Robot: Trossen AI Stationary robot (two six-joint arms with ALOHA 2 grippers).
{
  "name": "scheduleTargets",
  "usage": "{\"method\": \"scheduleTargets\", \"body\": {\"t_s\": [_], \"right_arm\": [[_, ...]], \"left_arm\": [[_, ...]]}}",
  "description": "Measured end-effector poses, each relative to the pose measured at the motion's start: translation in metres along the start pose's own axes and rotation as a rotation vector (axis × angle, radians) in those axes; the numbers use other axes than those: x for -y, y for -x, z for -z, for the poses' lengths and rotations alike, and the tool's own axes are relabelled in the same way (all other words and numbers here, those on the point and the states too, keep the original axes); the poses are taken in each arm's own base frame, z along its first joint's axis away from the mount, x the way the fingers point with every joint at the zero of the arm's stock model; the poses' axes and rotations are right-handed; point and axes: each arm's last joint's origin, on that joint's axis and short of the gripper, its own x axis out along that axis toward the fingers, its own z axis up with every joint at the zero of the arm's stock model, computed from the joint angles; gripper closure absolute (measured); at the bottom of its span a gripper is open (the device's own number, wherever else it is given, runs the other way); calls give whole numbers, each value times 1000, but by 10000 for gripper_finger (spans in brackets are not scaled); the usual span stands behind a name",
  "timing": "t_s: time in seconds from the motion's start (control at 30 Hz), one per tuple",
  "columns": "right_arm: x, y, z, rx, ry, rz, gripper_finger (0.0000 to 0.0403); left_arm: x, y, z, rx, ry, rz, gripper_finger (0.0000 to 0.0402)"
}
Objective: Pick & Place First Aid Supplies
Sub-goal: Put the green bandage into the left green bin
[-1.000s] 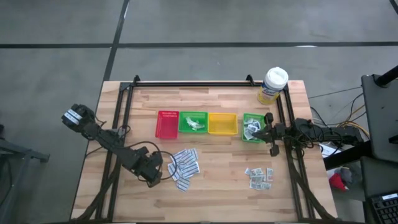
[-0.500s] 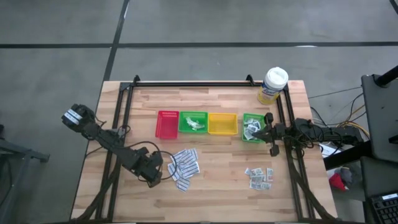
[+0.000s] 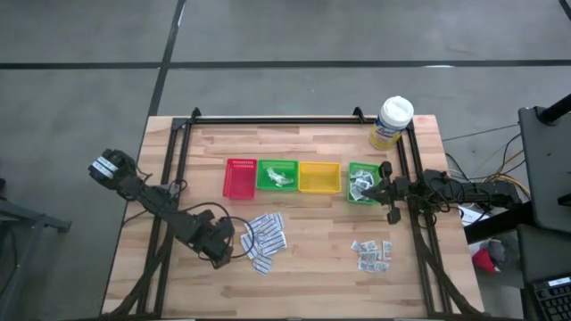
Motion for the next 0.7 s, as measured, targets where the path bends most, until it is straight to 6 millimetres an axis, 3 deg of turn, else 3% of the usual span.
{"method": "scheduleTargets", "body": {"t_s": [0.33, 0.7], "right_arm": [[0, 0, 0, 0, 0, 1, 394], [0, 0, 0, 0, 3, 0, 394]], "left_arm": [[9, 33, -14, 95, -74, -108, 401], [24, 91, -59, 495, -301, -281, 401]]}}
